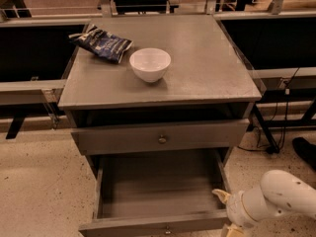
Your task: Close middle drawer
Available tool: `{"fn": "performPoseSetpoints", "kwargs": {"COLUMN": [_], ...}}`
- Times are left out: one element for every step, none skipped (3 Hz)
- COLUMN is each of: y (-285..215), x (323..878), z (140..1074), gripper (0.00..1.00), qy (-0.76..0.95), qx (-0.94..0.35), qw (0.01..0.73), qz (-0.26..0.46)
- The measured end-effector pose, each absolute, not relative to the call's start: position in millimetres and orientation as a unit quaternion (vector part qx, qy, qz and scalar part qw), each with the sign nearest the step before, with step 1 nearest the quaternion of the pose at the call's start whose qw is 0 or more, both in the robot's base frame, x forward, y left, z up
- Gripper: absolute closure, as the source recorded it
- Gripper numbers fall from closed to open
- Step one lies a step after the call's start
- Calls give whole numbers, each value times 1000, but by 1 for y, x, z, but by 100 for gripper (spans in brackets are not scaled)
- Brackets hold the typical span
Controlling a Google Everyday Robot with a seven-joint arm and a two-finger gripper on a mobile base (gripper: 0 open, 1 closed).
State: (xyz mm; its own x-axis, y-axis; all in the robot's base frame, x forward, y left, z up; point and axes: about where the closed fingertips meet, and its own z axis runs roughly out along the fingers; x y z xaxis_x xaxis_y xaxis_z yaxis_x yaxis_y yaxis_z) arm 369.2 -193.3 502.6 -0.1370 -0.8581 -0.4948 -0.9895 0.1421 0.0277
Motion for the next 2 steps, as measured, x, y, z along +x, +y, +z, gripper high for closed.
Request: {"fn": "performPoseSetpoints", "kwargs": {"y": [-164, -146], "x": [371, 359], "z": [493, 490], "gripper": [0, 18], "qy": [681, 624], "qx": [-637, -667], "qw": [236, 262], "qz": [273, 313]}}
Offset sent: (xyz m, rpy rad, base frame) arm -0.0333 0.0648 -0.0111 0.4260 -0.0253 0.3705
